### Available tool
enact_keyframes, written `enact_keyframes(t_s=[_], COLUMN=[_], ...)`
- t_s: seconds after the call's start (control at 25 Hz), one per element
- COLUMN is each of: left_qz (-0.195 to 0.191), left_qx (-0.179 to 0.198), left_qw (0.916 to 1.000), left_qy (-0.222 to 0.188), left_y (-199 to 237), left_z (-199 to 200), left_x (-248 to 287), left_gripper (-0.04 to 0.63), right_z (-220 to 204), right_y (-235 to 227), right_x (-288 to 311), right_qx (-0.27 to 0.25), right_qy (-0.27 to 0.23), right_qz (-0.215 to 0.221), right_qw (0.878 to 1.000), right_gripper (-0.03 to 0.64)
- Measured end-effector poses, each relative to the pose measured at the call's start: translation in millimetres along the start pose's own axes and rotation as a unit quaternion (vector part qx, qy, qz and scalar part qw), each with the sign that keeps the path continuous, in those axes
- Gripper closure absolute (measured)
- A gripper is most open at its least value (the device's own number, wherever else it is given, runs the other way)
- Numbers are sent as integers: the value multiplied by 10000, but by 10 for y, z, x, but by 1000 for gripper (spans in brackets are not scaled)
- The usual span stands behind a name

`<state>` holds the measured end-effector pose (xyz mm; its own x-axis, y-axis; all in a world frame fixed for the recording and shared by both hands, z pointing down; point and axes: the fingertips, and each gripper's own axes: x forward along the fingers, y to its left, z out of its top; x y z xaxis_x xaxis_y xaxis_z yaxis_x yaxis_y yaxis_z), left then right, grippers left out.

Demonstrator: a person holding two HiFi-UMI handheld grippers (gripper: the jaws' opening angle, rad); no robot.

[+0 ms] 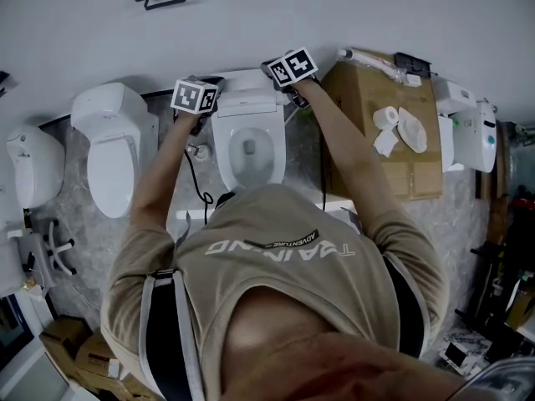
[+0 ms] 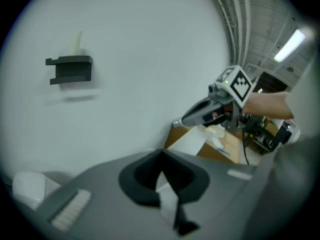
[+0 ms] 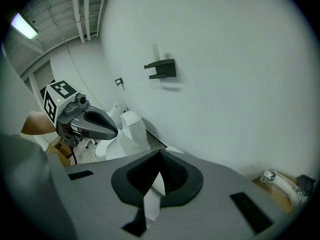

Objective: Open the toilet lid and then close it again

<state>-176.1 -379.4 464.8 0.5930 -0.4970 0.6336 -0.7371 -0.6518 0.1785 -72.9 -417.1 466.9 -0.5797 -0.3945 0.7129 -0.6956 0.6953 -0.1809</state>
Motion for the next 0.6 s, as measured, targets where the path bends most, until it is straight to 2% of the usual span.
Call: enact_keyframes(t_s=[0.08,0.36,0.6], left_qz=[45,13,-152], left_qx=[143,90,-200], left_qw=[9999,9994,9978], left_qy=[66,343,614], left_y=[-122,-450,-730], left_z=[-145,-543,-962], left_x=[-72,-216,-334], left_gripper=[592,592,592], right_z=[-145,-630,-1119], right_y=[137,422,671], right_x=[-23,-153,-224], right_qx=[8,522,642], right_qy=[30,-109,66], right_qz=[27,277,392], right_qw=[10000,9982,9971], right_gripper=[606,606,606])
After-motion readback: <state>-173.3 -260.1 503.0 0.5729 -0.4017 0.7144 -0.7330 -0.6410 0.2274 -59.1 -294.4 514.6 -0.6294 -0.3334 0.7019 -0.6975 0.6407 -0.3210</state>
